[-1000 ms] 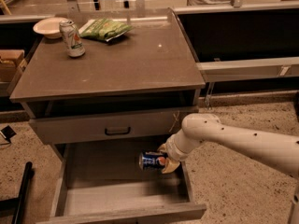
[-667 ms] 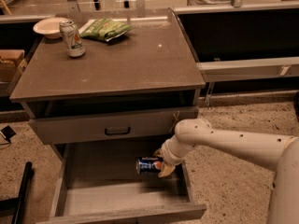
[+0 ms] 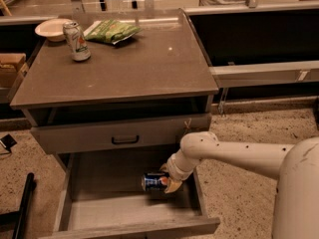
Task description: Place pepsi can into middle drawer
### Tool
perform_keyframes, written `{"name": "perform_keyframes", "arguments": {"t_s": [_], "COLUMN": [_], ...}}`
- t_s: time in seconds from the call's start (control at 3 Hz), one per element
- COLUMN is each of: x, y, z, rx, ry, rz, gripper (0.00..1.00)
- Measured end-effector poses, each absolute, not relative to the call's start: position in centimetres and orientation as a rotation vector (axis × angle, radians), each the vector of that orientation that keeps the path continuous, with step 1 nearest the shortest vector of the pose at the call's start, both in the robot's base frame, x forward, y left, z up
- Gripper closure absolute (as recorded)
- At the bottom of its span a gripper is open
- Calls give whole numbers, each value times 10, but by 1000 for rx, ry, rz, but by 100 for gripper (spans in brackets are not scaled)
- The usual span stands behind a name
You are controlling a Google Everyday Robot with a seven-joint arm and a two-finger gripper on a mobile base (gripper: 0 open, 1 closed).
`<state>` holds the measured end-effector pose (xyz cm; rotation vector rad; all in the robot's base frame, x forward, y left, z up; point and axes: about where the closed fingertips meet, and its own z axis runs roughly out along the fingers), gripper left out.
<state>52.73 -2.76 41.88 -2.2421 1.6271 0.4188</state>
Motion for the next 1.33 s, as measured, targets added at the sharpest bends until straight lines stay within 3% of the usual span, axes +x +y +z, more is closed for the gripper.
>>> {"name": "perform_keyframes", "arguments": {"t_s": [1.0,1.33], "x": [527,527], "y": [-28,-28], "z": [419,419], "rx": [-2242,-2242], "ry": [1627,1627], "rz": [419,419], "gripper": [15,0]}}
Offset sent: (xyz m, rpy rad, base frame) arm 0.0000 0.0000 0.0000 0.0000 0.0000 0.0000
